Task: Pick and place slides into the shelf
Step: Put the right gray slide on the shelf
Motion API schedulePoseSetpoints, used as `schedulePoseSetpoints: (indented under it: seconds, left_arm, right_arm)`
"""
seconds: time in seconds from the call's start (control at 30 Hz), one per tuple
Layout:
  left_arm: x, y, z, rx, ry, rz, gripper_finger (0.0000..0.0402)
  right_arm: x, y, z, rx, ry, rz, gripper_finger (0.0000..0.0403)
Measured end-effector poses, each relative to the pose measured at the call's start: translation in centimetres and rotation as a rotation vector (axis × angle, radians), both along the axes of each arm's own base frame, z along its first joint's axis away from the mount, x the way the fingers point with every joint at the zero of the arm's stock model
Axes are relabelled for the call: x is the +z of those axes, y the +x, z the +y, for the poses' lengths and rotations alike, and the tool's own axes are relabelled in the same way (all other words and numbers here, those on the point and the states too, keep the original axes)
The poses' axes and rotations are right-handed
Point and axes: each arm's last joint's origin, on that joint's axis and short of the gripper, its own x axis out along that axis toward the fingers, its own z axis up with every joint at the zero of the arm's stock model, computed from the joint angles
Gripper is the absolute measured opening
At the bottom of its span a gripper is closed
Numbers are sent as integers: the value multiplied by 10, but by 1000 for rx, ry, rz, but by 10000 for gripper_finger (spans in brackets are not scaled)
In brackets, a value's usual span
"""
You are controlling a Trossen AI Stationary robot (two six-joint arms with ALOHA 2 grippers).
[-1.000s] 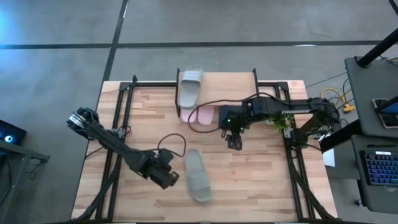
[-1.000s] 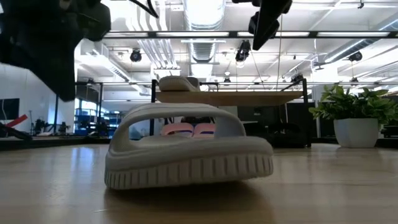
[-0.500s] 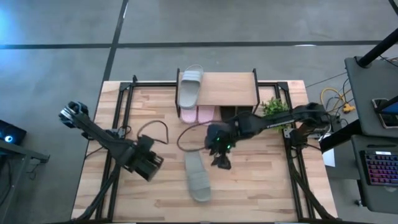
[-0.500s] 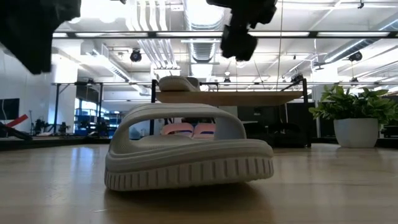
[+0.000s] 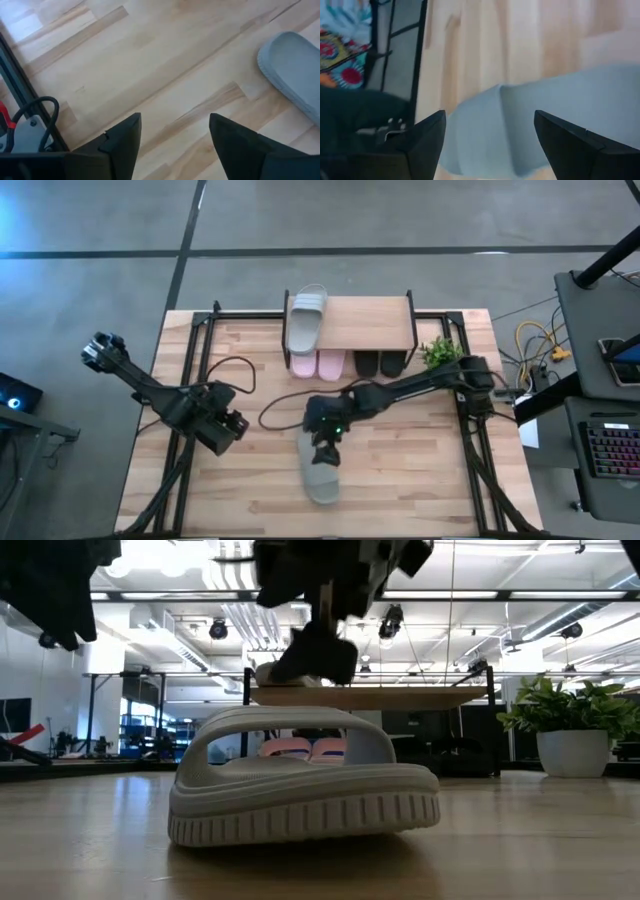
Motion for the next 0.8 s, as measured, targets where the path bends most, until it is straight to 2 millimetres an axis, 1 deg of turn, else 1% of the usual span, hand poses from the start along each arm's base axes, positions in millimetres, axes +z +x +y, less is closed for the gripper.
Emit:
schedulePoseSetpoints:
  seconds: [0.1, 0.23, 0.4, 0.5, 0.6, 0.7, 0.8]
  left_arm:
    - [-1, -3, 2, -10, 3, 4, 221]
    - [0, -5, 3, -40, 11, 6, 221]
    - [-4, -6, 4, -86, 38, 35, 221]
    - [-11, -7, 5, -94, 51, 57, 221]
    - [-17, -8, 6, -94, 63, 78, 221]
    - [-18, -9, 6, -97, 67, 85, 221]
    - [-18, -9, 6, -101, 68, 86, 221]
  right_arm:
    - [-16, 9, 7, 30, 51, 50, 289]
    - [-33, 13, 14, 59, 97, 110, 284]
    - [-39, 10, 18, 65, 110, 170, 281]
    - [-47, 5, 19, 92, 141, 241, 280]
    - [-48, 3, 24, 125, 173, 260, 272]
    - [-52, 2, 30, 134, 176, 281, 253]
    - [-54, 1, 33, 117, 171, 296, 221]
